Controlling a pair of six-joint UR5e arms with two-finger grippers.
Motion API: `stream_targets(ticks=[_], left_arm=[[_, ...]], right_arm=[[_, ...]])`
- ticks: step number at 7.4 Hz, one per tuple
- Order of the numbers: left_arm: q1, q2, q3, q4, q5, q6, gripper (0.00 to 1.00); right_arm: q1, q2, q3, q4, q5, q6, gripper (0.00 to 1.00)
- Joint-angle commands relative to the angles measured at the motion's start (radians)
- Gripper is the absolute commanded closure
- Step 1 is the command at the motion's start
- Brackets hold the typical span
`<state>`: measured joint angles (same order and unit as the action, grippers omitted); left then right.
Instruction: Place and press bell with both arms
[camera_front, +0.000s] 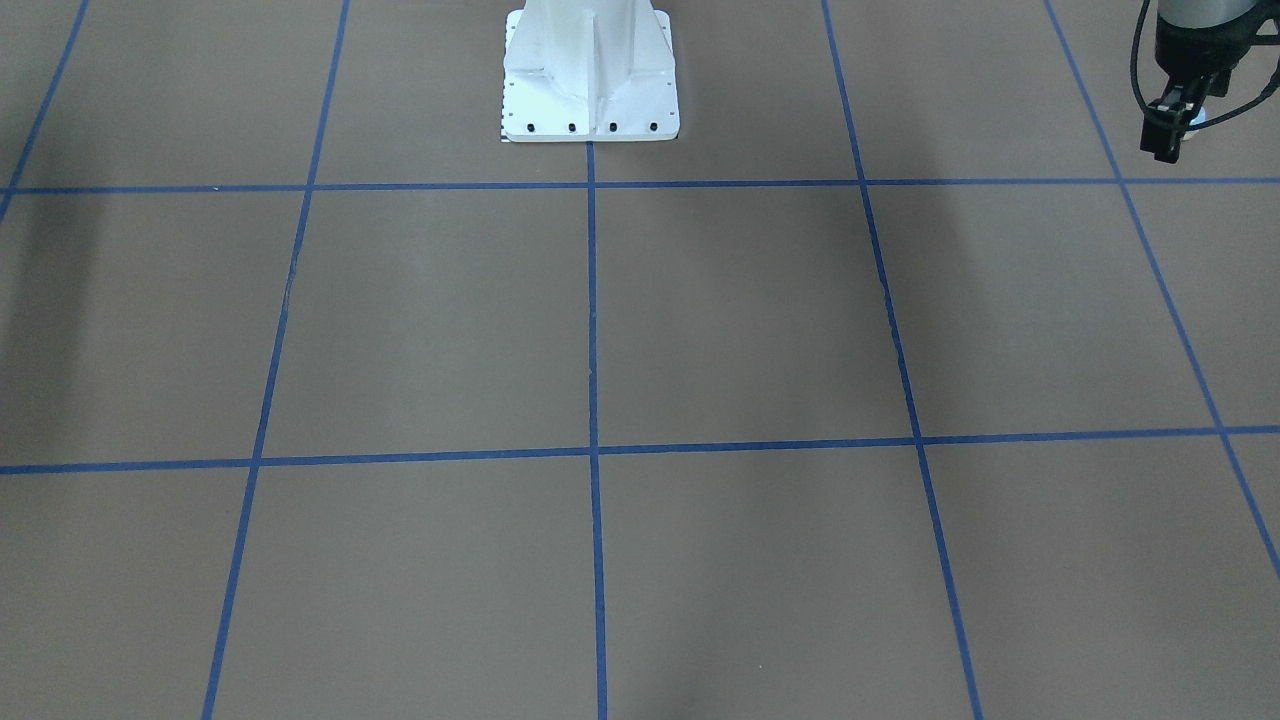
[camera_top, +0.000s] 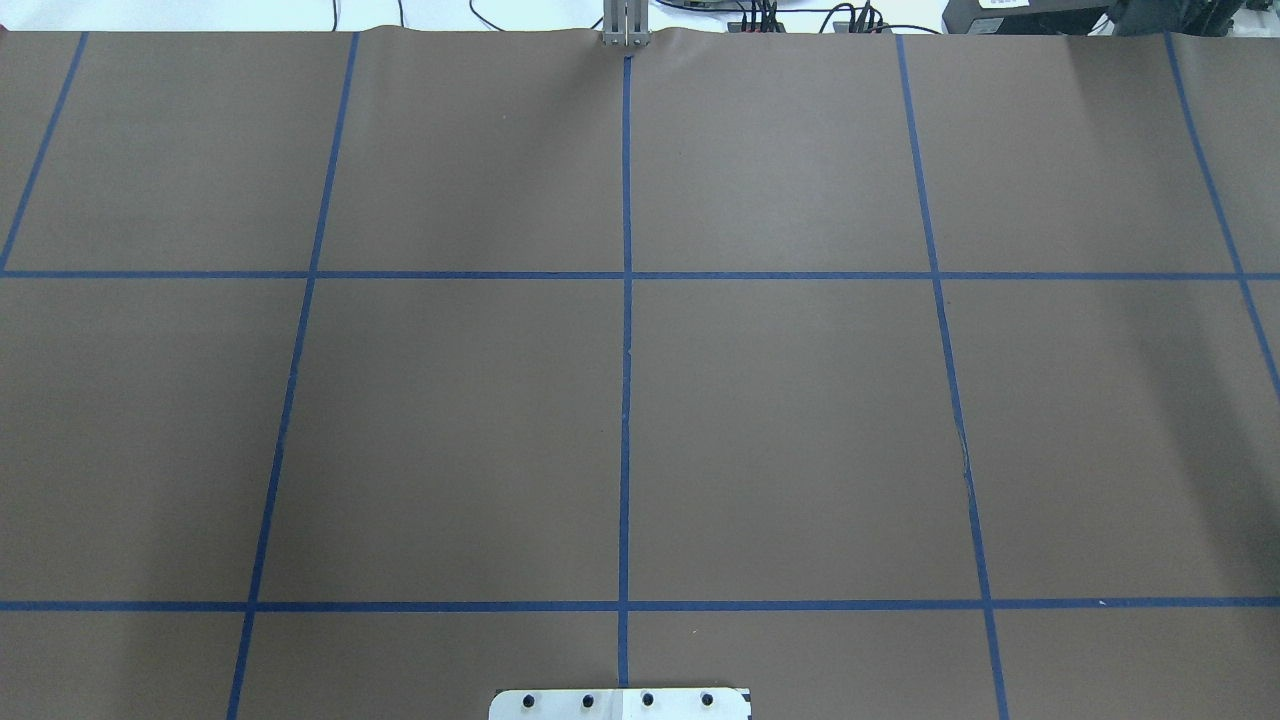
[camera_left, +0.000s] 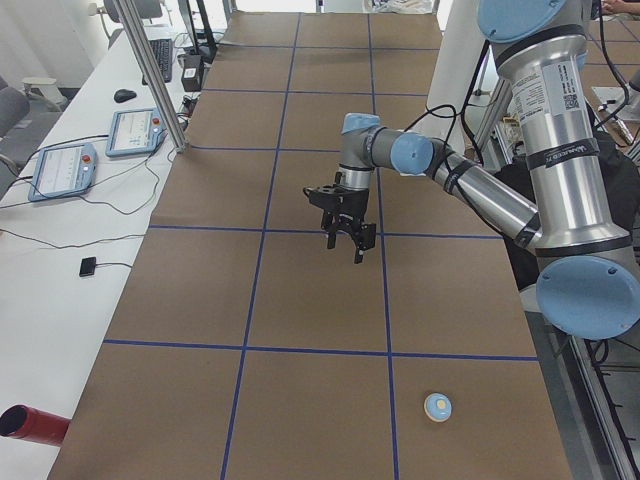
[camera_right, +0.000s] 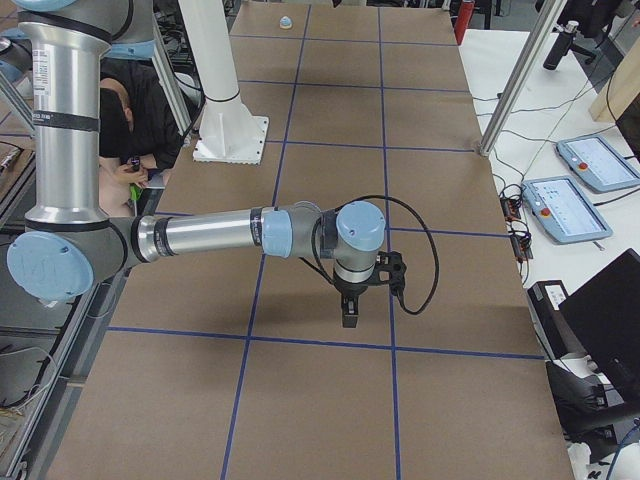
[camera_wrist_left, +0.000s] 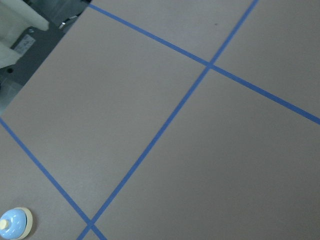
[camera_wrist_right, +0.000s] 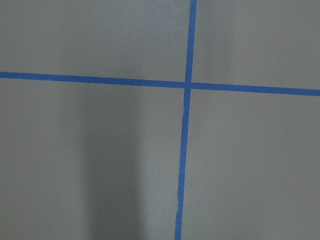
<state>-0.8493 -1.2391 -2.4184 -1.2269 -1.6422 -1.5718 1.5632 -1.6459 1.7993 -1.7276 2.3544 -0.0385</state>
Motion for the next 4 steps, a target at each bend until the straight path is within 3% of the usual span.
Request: stream_targets(ticks=[1, 4], left_arm=[[0.096, 0.128, 0.010, -0.002, 0.105, -0.229, 0.00], [0.270, 0.242, 0.068, -0.002, 0.136, -0.591, 0.00]], right_arm=[[-0.002, 0.000, -0.003, 0.000, -0.001, 0.000, 0.00], [-0.002, 0.003, -0.009, 0.000, 0.002, 0.000, 0.00]])
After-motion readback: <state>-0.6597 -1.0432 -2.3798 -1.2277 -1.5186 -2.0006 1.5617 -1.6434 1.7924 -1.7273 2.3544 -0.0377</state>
